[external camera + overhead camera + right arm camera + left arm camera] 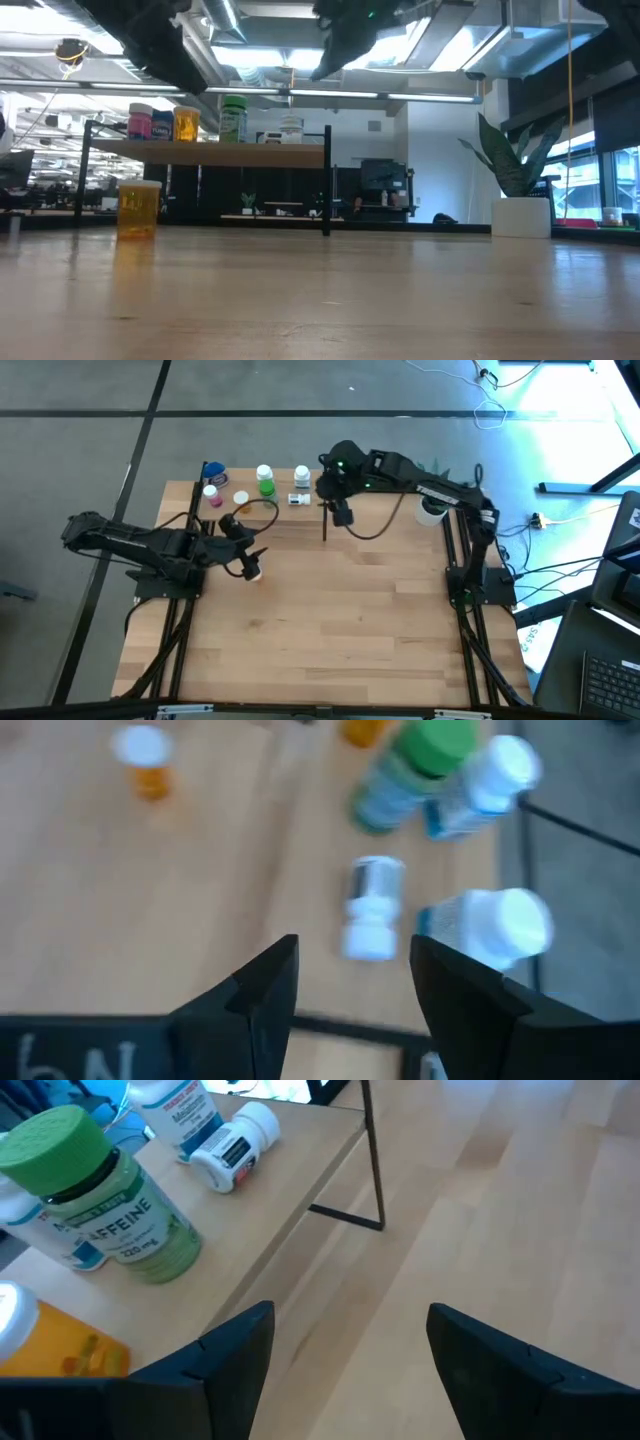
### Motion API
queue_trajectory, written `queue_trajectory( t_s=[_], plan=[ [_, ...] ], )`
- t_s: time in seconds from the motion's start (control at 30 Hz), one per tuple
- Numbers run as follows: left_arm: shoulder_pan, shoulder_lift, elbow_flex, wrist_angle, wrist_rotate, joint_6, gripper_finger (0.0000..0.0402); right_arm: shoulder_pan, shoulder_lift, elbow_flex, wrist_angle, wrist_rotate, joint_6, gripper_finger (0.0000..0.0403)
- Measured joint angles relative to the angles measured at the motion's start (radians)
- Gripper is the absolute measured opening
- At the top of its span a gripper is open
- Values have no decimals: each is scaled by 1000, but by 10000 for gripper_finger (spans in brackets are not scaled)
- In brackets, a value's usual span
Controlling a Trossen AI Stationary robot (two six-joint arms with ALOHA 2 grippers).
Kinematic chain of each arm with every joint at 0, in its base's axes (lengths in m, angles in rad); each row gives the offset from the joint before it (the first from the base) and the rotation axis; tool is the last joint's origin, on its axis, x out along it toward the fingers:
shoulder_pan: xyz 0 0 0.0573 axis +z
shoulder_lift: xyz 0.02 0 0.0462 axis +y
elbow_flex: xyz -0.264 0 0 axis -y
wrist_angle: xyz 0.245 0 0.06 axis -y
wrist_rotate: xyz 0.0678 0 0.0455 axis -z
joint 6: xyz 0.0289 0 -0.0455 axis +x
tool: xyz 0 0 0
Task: Pick and place medicine bottles onto shelf by color
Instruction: Remove the white and black pill bottle from the shelf
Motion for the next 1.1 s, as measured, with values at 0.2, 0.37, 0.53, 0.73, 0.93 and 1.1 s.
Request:
queue_trajectory(
  t_s=[0.2,0.37,0.53,0.73,0.93,1.1],
  plan=[
    [13,0,0,-3,0,0,257,-7,57,0,63,30,-2,195],
    [15,0,0,-9,0,1,257,-7,57,0,64,31,1,195],
    [15,0,0,-15,0,0,257,2,58,0,64,32,2,195],
    [15,0,0,-16,0,0,257,8,61,0,64,31,4,196],
    [15,0,0,-16,0,-5,257,7,62,0,69,27,52,196],
    [15,0,0,-15,0,-6,257,6,62,0,77,25,46,194]
  ],
)
